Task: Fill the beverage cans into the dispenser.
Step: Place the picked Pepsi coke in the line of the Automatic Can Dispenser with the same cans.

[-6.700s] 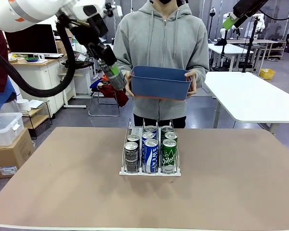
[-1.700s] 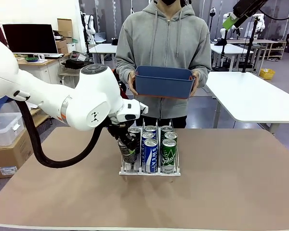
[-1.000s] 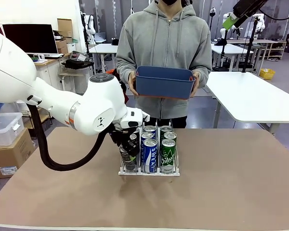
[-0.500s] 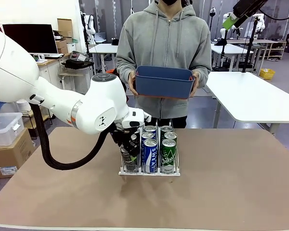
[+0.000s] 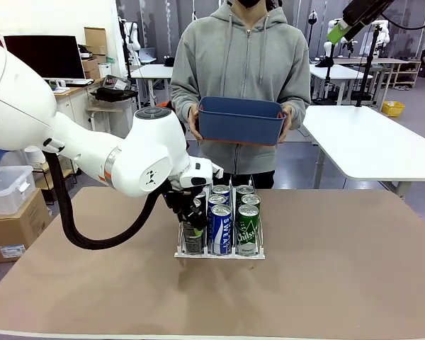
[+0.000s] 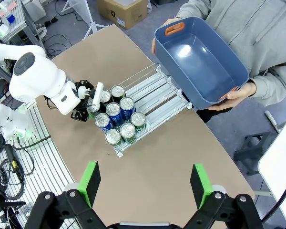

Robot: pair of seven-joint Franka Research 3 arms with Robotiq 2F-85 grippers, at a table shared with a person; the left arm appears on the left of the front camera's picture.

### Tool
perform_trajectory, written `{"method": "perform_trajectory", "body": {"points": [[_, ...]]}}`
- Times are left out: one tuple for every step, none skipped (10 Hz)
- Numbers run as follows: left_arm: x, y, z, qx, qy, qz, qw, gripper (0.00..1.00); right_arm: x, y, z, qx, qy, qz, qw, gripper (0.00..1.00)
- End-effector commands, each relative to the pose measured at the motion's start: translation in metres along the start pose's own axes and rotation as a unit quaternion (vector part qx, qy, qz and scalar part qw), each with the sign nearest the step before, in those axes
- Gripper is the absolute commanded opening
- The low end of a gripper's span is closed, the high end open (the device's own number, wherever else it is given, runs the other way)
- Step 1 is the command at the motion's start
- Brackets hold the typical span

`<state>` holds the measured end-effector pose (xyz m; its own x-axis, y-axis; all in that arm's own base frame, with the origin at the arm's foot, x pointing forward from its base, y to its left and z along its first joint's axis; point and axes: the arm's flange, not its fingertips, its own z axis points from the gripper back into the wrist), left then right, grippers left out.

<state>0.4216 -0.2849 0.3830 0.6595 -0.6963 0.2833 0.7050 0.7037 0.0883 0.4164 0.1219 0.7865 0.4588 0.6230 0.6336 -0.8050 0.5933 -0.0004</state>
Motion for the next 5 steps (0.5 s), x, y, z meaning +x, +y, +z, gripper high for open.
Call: {"method": "perform_trajectory", "body": {"points": [[-0.011, -0.001, 0.024, -0.012, -0.032, 0.009, 0.999, 0.97, -0.002, 0.001, 0.000, 0.003, -0.001, 0.001, 1.000, 1.00], [-0.014, -0.002, 0.032, -0.006, -0.043, 0.011, 0.999, 1.00, -0.002, 0.001, 0.000, 0.003, -0.001, 0.001, 1.000, 1.00], [-0.016, -0.002, 0.038, -0.002, -0.046, 0.011, 0.999, 1.00, -0.002, 0.001, 0.000, 0.003, -0.001, 0.001, 1.000, 1.00], [-0.018, -0.004, 0.043, 0.000, -0.049, 0.013, 0.999, 1.00, -0.002, 0.001, 0.000, 0.003, -0.001, 0.001, 1.000, 1.00], [-0.020, -0.008, 0.047, 0.014, -0.055, 0.015, 0.998, 1.00, -0.002, 0.001, 0.000, 0.003, -0.001, 0.001, 1.000, 1.00]]}}
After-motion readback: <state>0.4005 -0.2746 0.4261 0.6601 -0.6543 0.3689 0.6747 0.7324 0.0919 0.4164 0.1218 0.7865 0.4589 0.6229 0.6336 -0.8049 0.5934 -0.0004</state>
